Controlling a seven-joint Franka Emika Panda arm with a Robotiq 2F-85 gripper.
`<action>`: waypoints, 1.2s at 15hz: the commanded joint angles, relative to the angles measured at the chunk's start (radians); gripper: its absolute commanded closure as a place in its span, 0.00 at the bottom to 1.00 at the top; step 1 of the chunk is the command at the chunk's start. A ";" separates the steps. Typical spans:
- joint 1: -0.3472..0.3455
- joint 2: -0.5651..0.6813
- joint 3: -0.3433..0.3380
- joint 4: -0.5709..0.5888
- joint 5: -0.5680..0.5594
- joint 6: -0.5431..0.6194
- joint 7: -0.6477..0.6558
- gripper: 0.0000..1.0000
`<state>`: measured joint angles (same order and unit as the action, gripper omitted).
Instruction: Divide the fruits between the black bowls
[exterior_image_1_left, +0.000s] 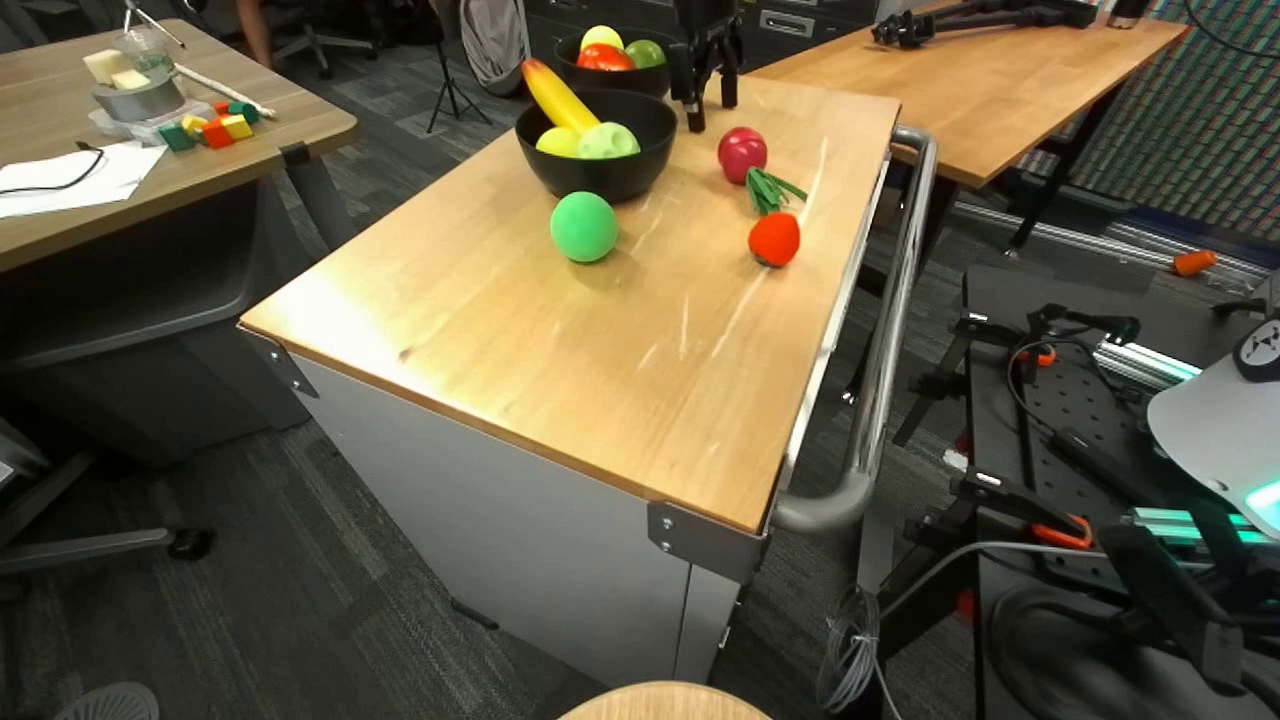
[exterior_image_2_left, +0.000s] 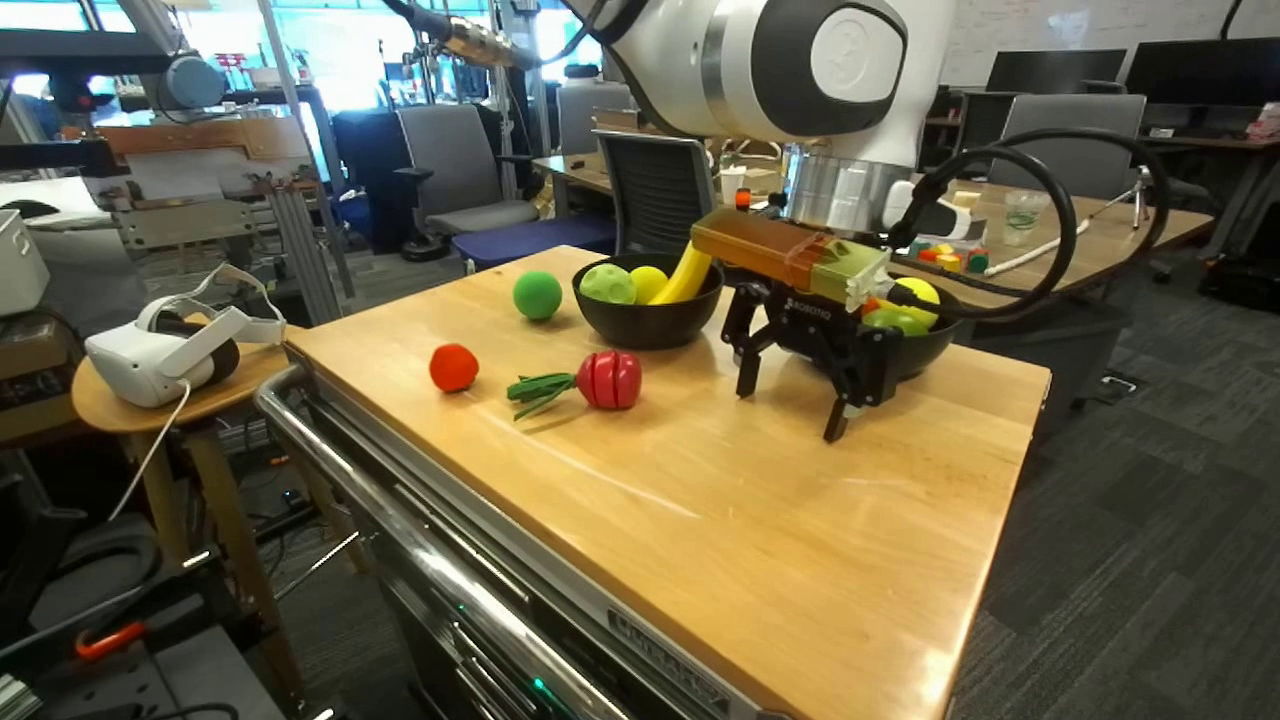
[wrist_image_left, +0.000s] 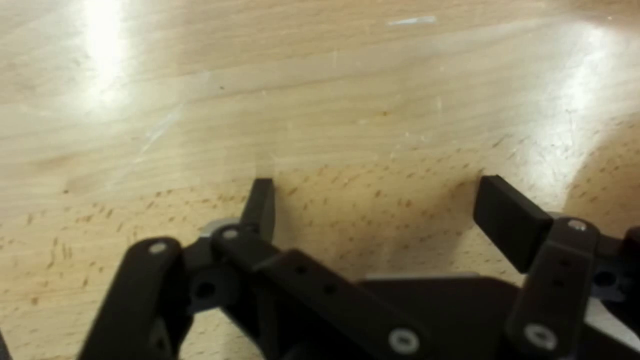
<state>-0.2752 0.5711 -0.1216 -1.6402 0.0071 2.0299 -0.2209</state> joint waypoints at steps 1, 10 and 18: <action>0.021 -0.084 0.002 -0.082 -0.023 0.009 -0.005 0.00; 0.150 -0.539 -0.050 -0.517 -0.291 0.244 0.369 0.00; 0.132 -0.617 -0.031 -0.660 -0.342 0.422 0.374 0.00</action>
<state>-0.1343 -0.0459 -0.1607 -2.3021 -0.3371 2.4533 0.1551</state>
